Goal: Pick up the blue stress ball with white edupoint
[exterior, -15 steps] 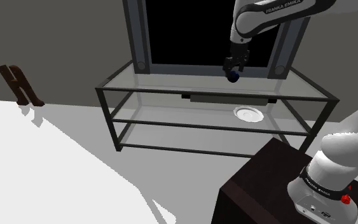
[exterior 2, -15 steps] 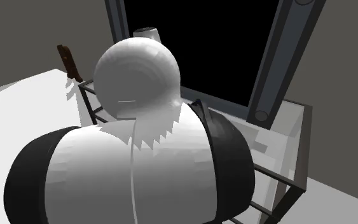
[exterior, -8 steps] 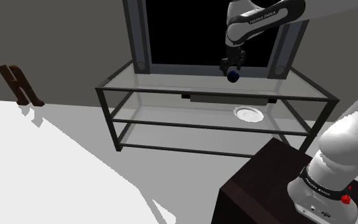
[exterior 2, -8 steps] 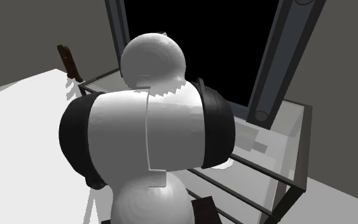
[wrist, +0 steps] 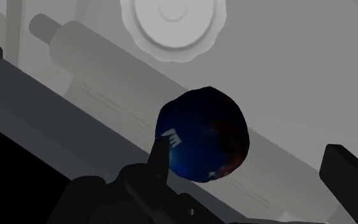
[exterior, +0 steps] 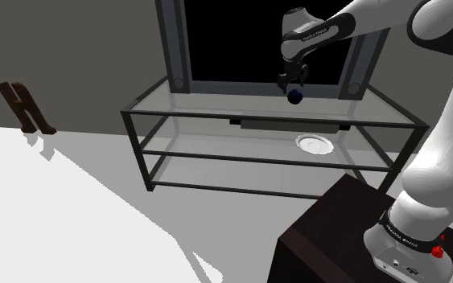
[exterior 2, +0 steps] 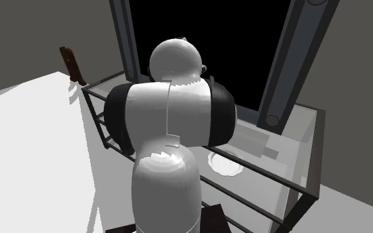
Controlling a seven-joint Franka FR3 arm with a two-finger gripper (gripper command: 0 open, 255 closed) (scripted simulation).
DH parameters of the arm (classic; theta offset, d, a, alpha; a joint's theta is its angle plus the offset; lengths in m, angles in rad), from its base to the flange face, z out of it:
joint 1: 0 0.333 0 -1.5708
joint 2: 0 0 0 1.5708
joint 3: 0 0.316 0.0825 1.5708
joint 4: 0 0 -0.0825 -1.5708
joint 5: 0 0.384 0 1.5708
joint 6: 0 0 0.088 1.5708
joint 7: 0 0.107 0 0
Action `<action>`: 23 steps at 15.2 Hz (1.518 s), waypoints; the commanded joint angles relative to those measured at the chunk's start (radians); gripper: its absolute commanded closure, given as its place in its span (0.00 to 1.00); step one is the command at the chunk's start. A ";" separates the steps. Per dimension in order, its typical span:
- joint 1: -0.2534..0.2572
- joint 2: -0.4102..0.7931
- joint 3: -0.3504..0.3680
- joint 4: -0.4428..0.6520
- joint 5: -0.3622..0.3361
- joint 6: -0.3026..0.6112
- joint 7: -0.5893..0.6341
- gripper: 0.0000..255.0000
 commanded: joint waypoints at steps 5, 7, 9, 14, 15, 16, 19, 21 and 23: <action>-0.017 0.150 -0.036 0.164 -0.044 -0.007 0.045 0.00; -0.017 0.156 -0.037 0.146 -0.048 0.015 0.054 0.00; -0.018 0.163 -0.038 0.130 -0.052 0.038 0.062 0.00; -0.018 0.169 -0.040 0.105 -0.058 0.067 0.074 1.00; -0.018 0.169 -0.040 0.103 -0.058 0.068 0.074 1.00; -0.018 0.170 -0.040 0.104 -0.058 0.068 0.074 1.00; -0.018 0.169 -0.040 0.104 -0.058 0.068 0.075 1.00; -0.018 0.170 -0.040 0.104 -0.058 0.068 0.075 1.00; -0.018 0.173 -0.040 0.110 -0.058 0.066 0.074 1.00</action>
